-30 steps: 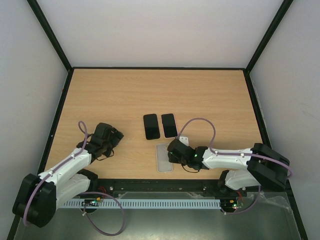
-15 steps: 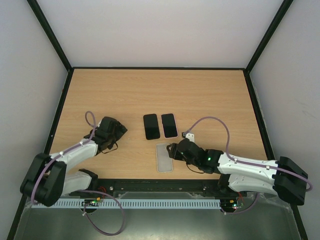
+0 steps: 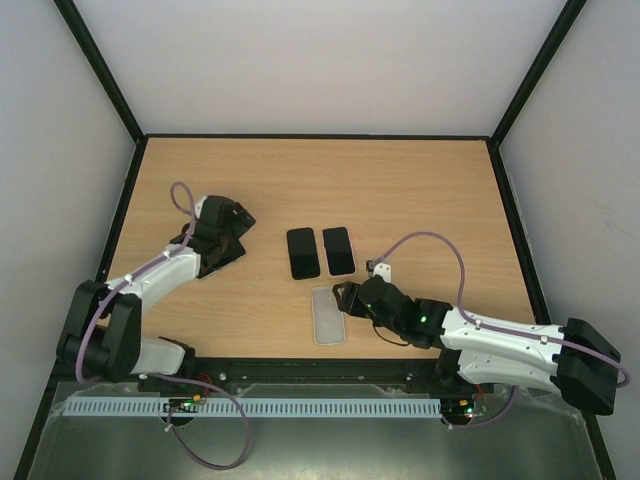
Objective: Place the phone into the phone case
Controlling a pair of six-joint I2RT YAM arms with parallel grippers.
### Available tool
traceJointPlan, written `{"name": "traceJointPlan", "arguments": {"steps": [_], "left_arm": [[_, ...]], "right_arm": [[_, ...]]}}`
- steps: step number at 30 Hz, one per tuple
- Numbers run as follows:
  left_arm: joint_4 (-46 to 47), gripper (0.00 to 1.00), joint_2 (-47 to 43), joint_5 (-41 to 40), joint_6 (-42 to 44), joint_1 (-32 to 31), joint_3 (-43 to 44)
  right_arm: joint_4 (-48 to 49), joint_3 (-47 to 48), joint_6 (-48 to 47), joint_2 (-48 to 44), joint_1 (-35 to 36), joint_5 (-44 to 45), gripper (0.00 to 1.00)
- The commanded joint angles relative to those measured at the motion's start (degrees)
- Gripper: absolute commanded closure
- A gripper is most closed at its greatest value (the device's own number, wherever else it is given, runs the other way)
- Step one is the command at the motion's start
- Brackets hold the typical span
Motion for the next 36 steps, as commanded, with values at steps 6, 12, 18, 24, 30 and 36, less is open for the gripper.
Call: {"name": "traceJointPlan", "arguments": {"steps": [6,12,18,24,30,36], "left_arm": [[-7.97,0.01,5.64,-3.06,6.16,11.43,4.34],[-7.53,0.01,9.90,-0.90,7.98,14.82,4.90],[-6.85,0.01,12.78,0.88,9.11,15.91,5.10],[-7.00,0.01,12.23,0.56,8.47,15.94,1.85],[-8.07,0.01,11.53,1.34,7.71,15.81,-1.23],[-9.30,0.01,7.08,3.35,6.63,14.52,-5.15]], "right_arm": [[0.99,-1.59,-0.58,-2.64,0.39,1.62,0.35],[1.71,-2.42,-0.21,-4.13,0.39,1.41,0.35],[1.64,-1.60,-0.97,-3.55,0.39,1.00,0.35],[1.66,-1.61,-0.91,-3.30,0.42,0.92,0.35],[2.45,-2.20,-0.54,-2.77,0.39,0.08,0.35],[2.67,-3.09,-0.30,-3.53,0.39,0.38,0.35]]}}
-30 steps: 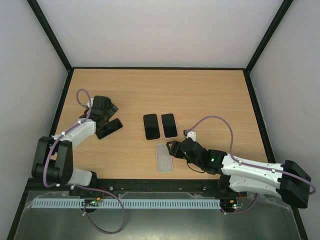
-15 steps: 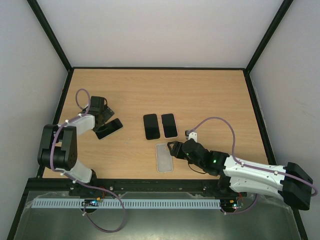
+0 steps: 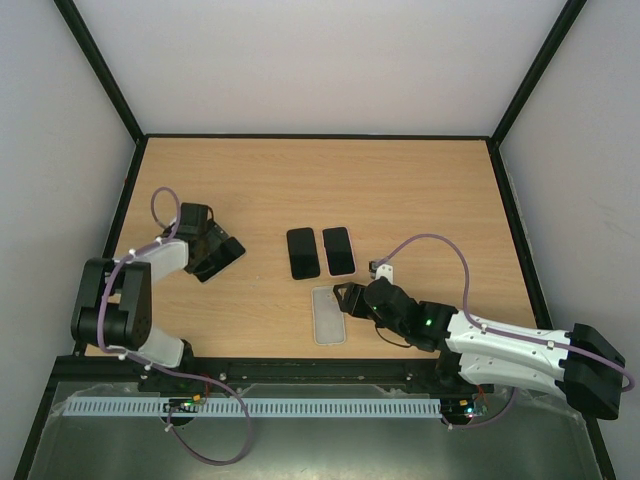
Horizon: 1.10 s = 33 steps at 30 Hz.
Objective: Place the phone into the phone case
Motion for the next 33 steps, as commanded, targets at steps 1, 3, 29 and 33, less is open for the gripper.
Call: {"name": "traceJointPlan", "arguments": {"steps": [1,3,29,33], "left_arm": [[-4.72,0.01,-3.35,3.00,-1.66,-1.51,-4.65],[-4.60,0.01,-5.38,3.42,-2.32,-2.71,-6.31],[-10.39,0.05,-14.84,-6.27,3.61,-21.92,-5.56],[-11.43,0.06,-10.36,-7.15,7.03,-21.92,-1.71]], "right_arm": [[1.05,-1.32,0.22,-0.80,0.39,1.24,0.35],[1.24,-1.60,0.35,-0.94,0.39,1.21,0.35],[2.58,-3.78,1.37,-1.93,0.39,0.26,0.34],[2.59,-3.83,1.33,-1.86,0.39,0.29,0.34]]}}
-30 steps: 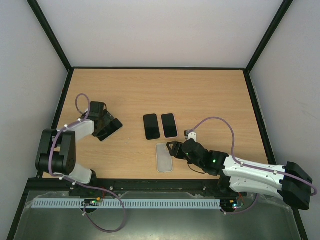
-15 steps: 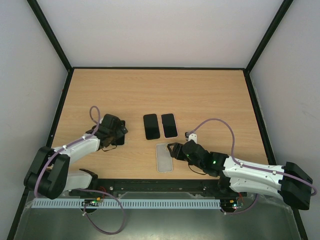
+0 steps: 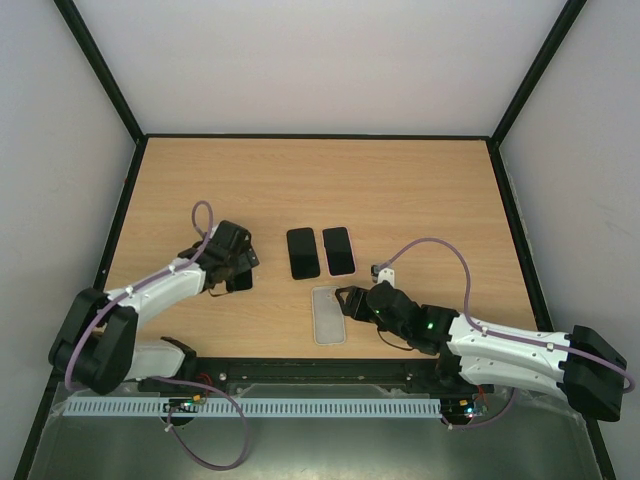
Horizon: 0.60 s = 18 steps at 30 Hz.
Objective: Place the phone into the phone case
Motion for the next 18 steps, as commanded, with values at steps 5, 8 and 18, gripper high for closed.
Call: {"name": "traceJointPlan", "arguments": {"steps": [5,8,18], "left_arm": [[-2.62,0.07,8.96,-2.42,9.46,-0.37,8.38],[-3.53,0.08,10.46,-4.34,10.75,-0.49,9.40],[-1.56,0.07,14.22,-4.07,12.70,-0.50,8.64]], "right_arm": [[0.88,-1.29,0.71,-0.32,0.39,1.03,0.34],[0.36,-1.03,0.64,-0.20,0.39,0.90,0.34],[0.58,-1.22,0.63,0.47,0.39,1.16,0.34]]}}
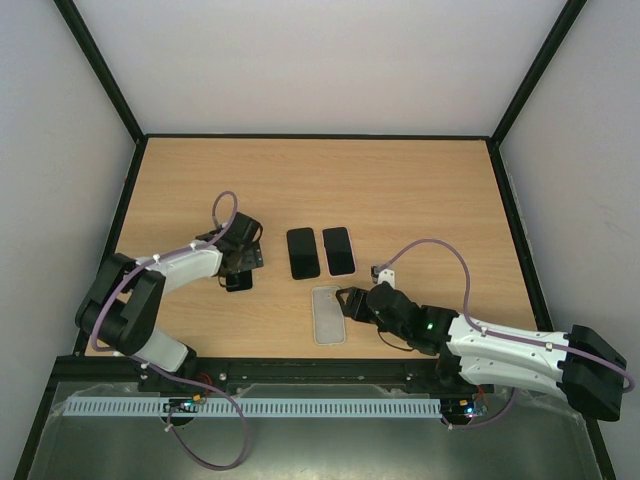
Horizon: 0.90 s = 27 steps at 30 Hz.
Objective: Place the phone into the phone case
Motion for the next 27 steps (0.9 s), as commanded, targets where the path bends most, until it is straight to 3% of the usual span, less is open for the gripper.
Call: {"name": "traceJointPlan", "arguments": {"steps": [1,16,27], "left_arm": [[0.54,0.07,0.62,-1.51,1.47,-0.28,-0.42],[2.77,0.11,4.45,-2.25,0.46,0.11,-1.30],[6.16,0.36,0.49,5.06,0.10,0.25,-5.11]], "right_arm": [[0.40,-0.79,0.60,0.43,0.39,1.20,0.34],[0.32,-1.66,0.98,-0.61,0.39,1.38,0.34],[0.46,-1.10,1.65,-0.04,0.39,0.94,0.34]]}}
